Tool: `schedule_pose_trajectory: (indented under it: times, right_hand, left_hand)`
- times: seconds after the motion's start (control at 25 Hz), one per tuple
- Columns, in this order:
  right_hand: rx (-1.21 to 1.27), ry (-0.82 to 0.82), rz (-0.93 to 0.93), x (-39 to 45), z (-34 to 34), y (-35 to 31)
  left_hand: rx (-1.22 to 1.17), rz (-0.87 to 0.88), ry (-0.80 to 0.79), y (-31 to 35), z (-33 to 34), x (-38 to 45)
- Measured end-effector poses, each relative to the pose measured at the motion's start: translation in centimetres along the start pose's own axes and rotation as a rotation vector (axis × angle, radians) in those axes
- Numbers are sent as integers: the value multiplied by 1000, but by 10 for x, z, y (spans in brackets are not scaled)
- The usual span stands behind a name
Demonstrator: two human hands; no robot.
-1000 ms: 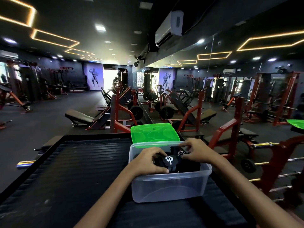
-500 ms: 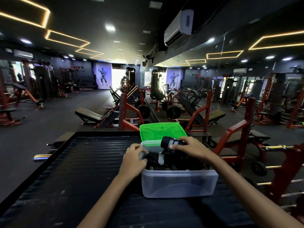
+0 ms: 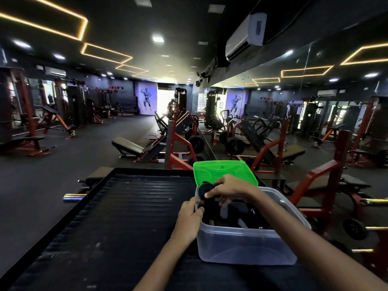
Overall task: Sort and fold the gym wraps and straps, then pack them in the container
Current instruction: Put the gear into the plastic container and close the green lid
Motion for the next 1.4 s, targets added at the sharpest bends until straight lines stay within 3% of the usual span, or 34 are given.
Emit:
schedule_pose_trajectory:
  times: [0.12,0.16,0.32,0.44,0.48,0.64,0.84,1.0,1.12,1.24,1.36,1.4]
  right_hand:
    - [-212,259,-142,3,-6,-3]
    - [-237,266,-161,6,-9,-2]
    - [-264,-76,-90,12,3,20]
    - [-277,76,-182,5,10,23]
    - [-258,133,-200,3,9,23]
    - [-291,170,-203,-2,10,20]
    - [-352,171,-122,-4,23,16]
    - [-435,60,-160,-23,-1,9]
    - [-535,-49,-213,-38,-8,10]
    - [-383,-156,-165,-38,-17,10]
    - [-332,88,-193,-19,-31,9]
    - [-333,91,-224,-12,-27,9]
  left_hand:
    - [215,8,-52,5,-3,8]
    - [256,-1,-78,7,-4,12]
    - [317,-3,-236,13,-6,17]
    - [322,32,-344,13,-9,16]
    - [321,37,-323,13,-10,14]
    - [240,108,62,22,-18,7]
    - [425,110,-162,20,-10,17]
    - [370,257,-68,28,-15,10]
    - [362,251,-122,30,-14,-2]
    - [326,282,-111,30,-10,-11]
    - [347,308,-4,31,-10,-6]
    - [372,269,21,29,-9,-3]
Point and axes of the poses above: each hand's wrist, its own x-axis towards the middle knuckle, its own z-axis out of the palm, y = z × x, the point moved 5 cm from there along x, towards the middle knuckle, and after that the axes turned 3 degrees about x, right-handed, at the moved point
